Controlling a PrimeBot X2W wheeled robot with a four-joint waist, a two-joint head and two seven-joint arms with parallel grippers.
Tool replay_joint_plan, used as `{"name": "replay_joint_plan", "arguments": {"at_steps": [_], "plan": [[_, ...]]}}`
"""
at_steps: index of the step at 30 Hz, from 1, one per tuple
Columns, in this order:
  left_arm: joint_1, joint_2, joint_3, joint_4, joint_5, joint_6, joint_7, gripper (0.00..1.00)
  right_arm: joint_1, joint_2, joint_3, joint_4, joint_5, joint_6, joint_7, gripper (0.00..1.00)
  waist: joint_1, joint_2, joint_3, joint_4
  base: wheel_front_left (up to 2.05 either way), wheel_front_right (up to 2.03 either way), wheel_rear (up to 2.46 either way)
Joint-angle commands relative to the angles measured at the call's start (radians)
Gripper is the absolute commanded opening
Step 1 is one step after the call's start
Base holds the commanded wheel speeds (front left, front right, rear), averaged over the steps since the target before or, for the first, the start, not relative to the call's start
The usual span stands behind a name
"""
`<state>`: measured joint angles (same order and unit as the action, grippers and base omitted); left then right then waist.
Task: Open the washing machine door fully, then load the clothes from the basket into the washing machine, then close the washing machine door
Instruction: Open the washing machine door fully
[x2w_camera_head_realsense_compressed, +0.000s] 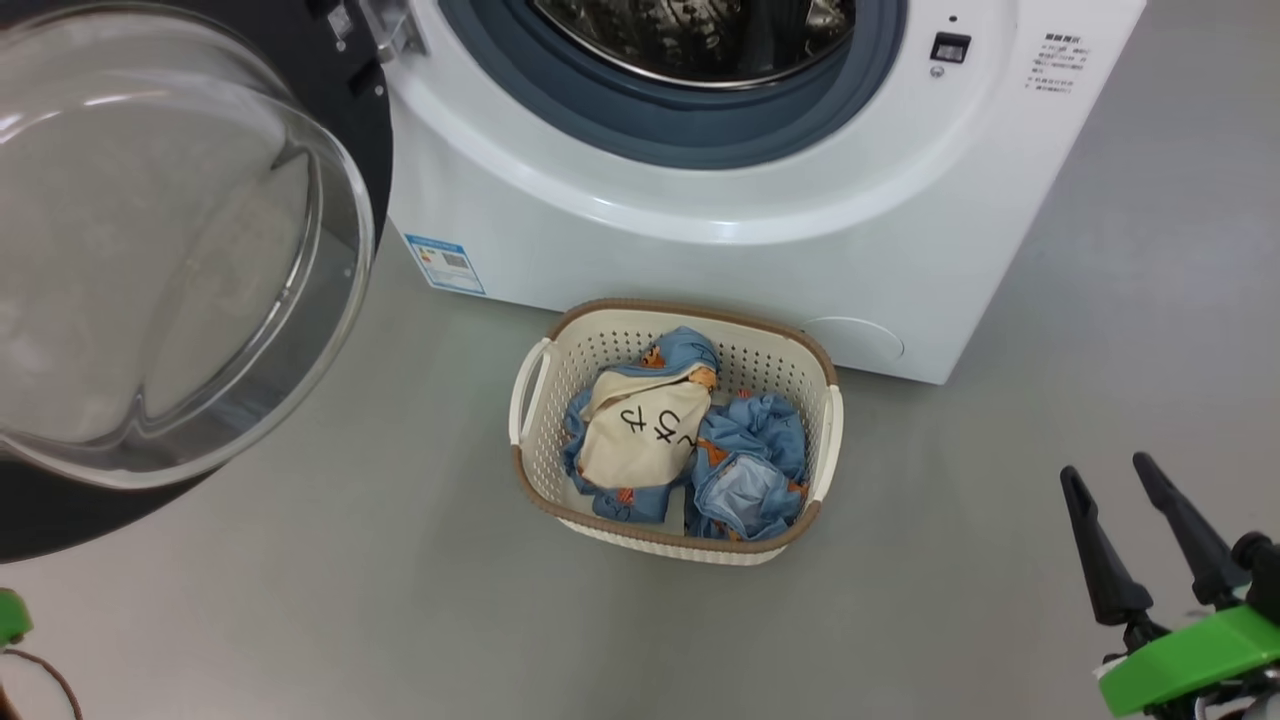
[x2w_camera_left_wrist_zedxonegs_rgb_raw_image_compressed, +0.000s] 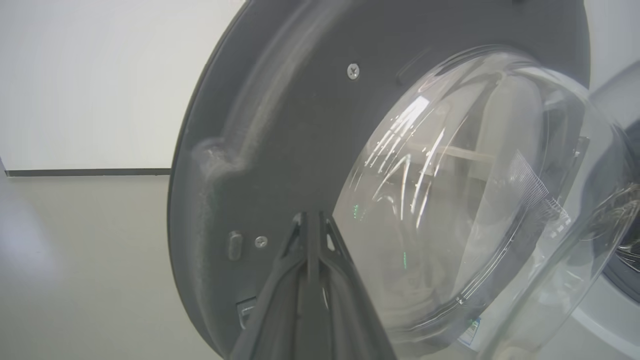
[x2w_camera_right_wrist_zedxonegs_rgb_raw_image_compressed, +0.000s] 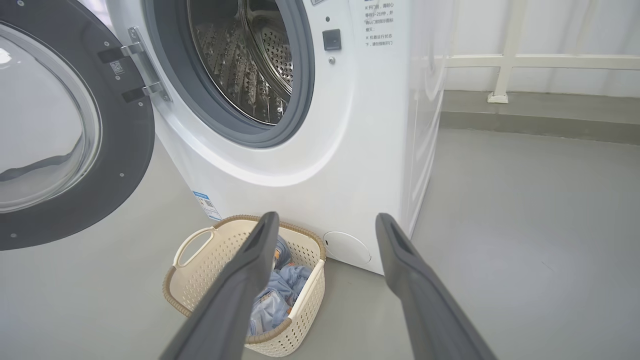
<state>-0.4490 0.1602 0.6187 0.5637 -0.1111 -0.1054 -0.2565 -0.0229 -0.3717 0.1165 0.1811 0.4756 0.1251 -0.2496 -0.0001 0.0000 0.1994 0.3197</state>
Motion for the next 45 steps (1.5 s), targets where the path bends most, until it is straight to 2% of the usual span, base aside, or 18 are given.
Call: {"name": "replay_joint_plan", "arguments": {"at_steps": [1, 3, 6, 7, 9, 10, 16, 25, 33, 45], "plan": [[0.022, 0.036, 0.012, -0.039, 0.011, -0.010, -0.005, 0.00, 0.023, -0.013, 0.017, -0.016, -0.002, 0.006, -0.012, 1.00, 0.0001, 0.0000, -0.017, 0.003, 0.00, 0.00, 0.00], [0.040, 0.023, -0.001, -0.059, 0.013, -0.015, -0.005, 0.00, 0.027, -0.008, 0.019, -0.015, -0.002, 0.006, -0.012, 1.00, 0.0001, 0.0000, -0.028, 0.003, 0.00, 0.00, 0.00], [0.067, -0.002, -0.027, -0.091, 0.016, -0.020, -0.005, 0.32, 0.031, -0.001, 0.022, -0.013, -0.003, 0.006, -0.012, 1.00, 0.0001, 0.0000, -0.041, 0.000, 0.00, 0.00, 0.00], [0.077, -0.011, -0.036, -0.104, 0.017, -0.021, -0.005, 0.47, 0.031, 0.003, 0.023, -0.013, -0.003, 0.006, -0.012, 1.00, 0.0001, 0.0000, -0.047, -0.003, 0.00, 0.00, 0.00], [0.096, -0.023, -0.055, -0.126, 0.015, -0.023, -0.005, 0.95, 0.033, 0.008, 0.024, -0.012, -0.003, 0.006, -0.012, 1.00, 0.0001, 0.0000, -0.055, -0.008, 0.00, 0.00, 0.00], [0.107, -0.030, -0.065, -0.138, 0.015, -0.024, -0.005, 1.00, 0.034, 0.010, 0.026, -0.011, -0.003, 0.006, -0.012, 1.00, 0.0001, 0.0000, -0.060, -0.011, 0.00, 0.00, 0.00], [0.180, -0.064, -0.164, -0.204, -0.004, -0.025, -0.005, 1.00, 0.045, 0.027, 0.027, -0.009, -0.003, 0.006, -0.012, 1.00, 0.0001, 0.0000, -0.087, -0.041, 0.00, 0.00, 0.00], [0.254, -0.072, -0.297, -0.267, -0.044, -0.025, -0.005, 1.00, 0.056, 0.039, 0.025, -0.008, -0.003, 0.006, -0.012, 1.00, 0.0001, 0.0000, -0.105, -0.095, 0.00, 0.00, 0.00], [0.290, -0.063, -0.398, -0.293, -0.089, -0.025, -0.005, 1.00, 0.057, 0.045, 0.020, -0.008, -0.005, 0.006, -0.012, 1.00, 0.0001, 0.0000, -0.110, -0.165, 0.00, 0.00, 0.00], [0.322, -0.049, -0.494, -0.316, -0.138, -0.025, -0.005, 1.00, 0.060, 0.052, 0.011, -0.012, -0.008, 0.006, -0.012, 1.00, 0.0001, 0.0000, -0.111, -0.274, 0.00, 0.00, 0.00]]}}
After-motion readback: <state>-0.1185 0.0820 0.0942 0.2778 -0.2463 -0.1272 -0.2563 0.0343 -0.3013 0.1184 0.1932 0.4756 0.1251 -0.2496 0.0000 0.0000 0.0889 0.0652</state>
